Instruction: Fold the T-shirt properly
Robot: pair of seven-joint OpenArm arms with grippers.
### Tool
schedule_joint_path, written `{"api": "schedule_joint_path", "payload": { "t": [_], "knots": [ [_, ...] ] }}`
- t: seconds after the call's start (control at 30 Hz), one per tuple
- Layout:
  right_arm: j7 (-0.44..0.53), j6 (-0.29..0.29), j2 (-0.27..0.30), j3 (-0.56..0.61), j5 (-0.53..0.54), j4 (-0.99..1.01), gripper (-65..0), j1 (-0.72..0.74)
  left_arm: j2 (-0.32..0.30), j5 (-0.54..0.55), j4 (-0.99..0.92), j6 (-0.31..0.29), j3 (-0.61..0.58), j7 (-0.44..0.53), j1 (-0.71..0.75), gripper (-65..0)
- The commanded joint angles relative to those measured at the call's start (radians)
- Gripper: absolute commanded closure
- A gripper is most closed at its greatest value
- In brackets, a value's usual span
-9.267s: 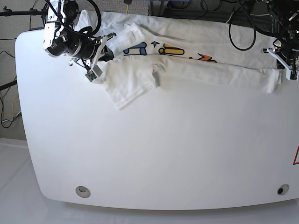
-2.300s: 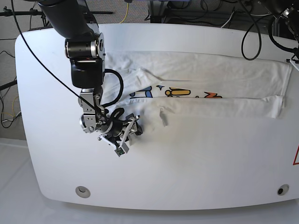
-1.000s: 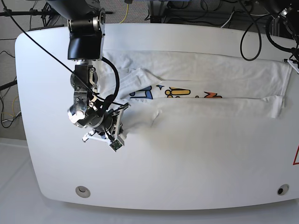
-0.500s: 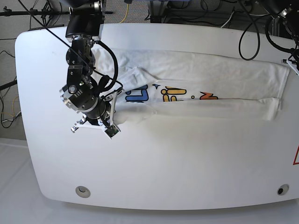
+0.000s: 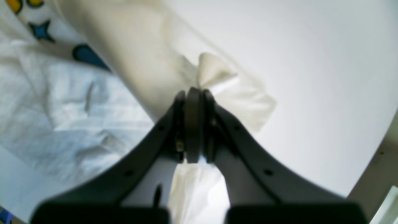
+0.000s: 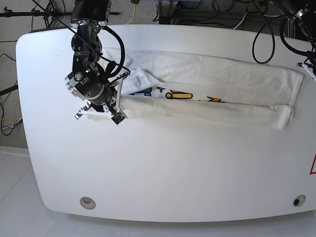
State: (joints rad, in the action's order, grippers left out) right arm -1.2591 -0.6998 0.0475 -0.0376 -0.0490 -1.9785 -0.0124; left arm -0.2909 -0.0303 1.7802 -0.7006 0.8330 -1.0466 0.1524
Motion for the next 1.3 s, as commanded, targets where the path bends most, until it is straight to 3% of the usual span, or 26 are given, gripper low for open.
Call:
{"api": "schedule_joint_path", "payload": {
  "t": [0.0,0.33,1.27],
  "knots": [
    [0.005,0.002,0.004,0.0,-0.002,-0.022,0.0,-0.005,-0.017,-0.003,0.014,0.002,0.006,0.016,-0.007,0.0],
    [-0.014,0.006,0.055,-0.009,-0.012,-0.018,0.0,-0.068,0.011,-0.004,0.014,0.002,0.006,0.018,-0.006,0.0],
    [-0.008,0.007,0.055,-0.035,-0.013,0.029,0.0,-0.119,0.025,-0.003,0.014,0.002,0.013,0.018,0.009,0.0]
  ]
}}
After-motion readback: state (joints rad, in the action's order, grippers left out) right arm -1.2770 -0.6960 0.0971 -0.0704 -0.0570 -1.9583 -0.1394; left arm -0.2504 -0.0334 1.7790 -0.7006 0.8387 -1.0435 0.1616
